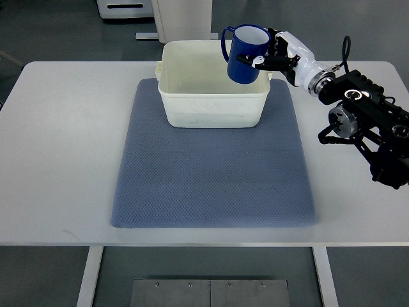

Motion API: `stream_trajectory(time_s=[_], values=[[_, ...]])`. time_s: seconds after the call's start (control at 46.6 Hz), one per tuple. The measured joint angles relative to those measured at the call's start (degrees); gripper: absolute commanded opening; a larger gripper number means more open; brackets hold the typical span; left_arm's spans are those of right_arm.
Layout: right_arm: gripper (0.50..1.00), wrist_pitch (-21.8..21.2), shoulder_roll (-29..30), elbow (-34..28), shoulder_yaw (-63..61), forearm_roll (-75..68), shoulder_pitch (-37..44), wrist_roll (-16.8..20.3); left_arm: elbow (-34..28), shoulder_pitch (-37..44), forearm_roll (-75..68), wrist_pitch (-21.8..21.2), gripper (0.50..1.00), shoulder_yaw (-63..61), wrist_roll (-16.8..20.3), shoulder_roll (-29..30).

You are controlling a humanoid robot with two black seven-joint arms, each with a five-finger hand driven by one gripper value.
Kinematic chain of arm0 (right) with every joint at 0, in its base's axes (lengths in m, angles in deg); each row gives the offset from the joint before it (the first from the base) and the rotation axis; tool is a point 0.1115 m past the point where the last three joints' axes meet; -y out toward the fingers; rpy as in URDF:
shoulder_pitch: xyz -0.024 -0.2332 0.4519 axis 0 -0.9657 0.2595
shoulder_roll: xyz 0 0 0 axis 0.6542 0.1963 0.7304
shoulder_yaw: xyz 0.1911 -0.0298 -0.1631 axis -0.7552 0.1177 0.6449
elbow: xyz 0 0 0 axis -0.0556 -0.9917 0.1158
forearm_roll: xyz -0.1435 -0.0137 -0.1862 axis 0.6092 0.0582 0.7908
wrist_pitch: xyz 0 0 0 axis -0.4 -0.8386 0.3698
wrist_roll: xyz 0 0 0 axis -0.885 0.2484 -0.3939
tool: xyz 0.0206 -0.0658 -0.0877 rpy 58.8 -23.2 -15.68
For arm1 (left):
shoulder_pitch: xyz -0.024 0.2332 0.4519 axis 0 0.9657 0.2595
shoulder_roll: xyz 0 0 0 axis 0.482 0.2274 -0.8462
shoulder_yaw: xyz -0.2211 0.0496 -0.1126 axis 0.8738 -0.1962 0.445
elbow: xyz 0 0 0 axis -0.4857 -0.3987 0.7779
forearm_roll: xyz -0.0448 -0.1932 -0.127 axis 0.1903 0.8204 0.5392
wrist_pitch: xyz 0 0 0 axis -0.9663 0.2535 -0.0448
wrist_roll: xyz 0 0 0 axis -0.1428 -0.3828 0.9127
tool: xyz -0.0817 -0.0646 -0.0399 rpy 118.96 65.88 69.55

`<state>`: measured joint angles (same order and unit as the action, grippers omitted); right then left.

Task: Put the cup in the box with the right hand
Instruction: 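Lift the blue mug with the right hand over the cream tub, then lower the mug into the tub and open the right hand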

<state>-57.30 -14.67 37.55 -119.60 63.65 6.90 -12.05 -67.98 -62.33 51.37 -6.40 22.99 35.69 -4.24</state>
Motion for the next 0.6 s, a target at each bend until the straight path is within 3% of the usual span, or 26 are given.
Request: stream_trajectory(time_s=[0.322, 0.343, 0.365, 0.472, 0.536, 0.601], values=[[0.500, 0.4, 0.3, 0.1, 0.1, 0.0, -0.3, 0.4, 0.0, 0.0, 0.0, 0.0, 1.000, 0.0, 0.0, 0.0], [0.587, 0.4, 0.3, 0.1, 0.1, 0.0, -0.3, 0.4, 0.0, 0.0, 0.0, 0.0, 1.000, 0.0, 0.0, 0.0], [0.716, 0.4, 0.3, 0.1, 0.0, 0.0, -0.3, 0.4, 0.0, 0.0, 0.0, 0.0, 1.000, 0.0, 0.0, 0.0], [0.776, 0.4, 0.3, 0.0, -0.1, -0.1, -0.7, 0.2, 0.0, 0.0, 0.0, 0.0, 1.000, 0.0, 0.0, 0.0], [0.859, 0.4, 0.4, 0.0, -0.2, -0.2, -0.8, 0.2, 0.0, 0.0, 0.0, 0.0, 1.000, 0.0, 0.0, 0.0], [0.989, 0.4, 0.7, 0.0, -0.2, -0.2, -0.8, 0.1, 0.0, 0.0, 0.0, 0.0, 1.000, 0.0, 0.0, 0.0]])
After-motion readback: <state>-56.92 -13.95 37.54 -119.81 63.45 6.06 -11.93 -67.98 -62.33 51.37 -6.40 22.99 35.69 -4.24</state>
